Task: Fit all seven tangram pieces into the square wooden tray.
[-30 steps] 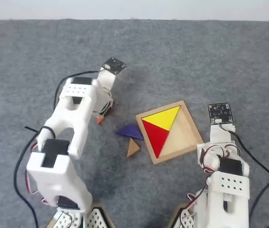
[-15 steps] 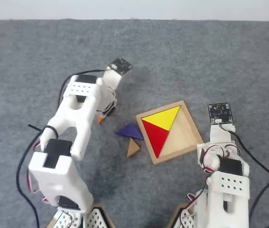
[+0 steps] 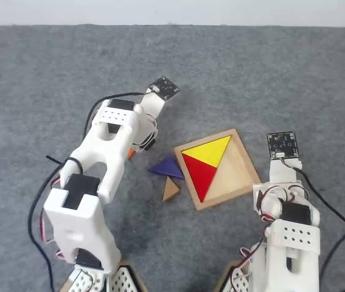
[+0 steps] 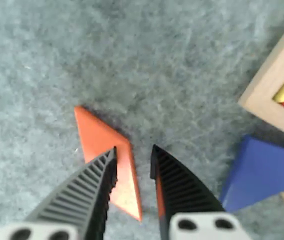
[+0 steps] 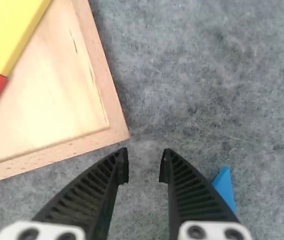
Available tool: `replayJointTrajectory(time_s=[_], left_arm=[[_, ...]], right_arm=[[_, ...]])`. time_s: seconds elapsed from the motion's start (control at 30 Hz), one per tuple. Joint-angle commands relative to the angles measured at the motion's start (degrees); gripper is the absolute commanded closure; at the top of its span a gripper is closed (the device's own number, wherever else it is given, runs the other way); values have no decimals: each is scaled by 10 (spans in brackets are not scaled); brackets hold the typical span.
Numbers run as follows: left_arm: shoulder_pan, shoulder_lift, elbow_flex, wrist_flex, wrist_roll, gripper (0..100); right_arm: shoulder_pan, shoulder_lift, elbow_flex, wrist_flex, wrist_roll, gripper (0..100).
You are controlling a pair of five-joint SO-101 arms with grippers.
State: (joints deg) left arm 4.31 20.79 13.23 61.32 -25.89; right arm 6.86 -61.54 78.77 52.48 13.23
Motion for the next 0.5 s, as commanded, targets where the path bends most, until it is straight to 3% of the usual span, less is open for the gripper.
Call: replayJointTrajectory(time_s=[0.0,0.1,0.47], left_arm=[[2,-7,-1,16,4,855],[-18,-6,-4,38,4,799],[-63,21,-25,51,-14,805]], right_arm=[[-4,-15,-2,-13,10,886],[-4,-15,-2,-13,10,886],[-4,-15,-1,-12,10,886]])
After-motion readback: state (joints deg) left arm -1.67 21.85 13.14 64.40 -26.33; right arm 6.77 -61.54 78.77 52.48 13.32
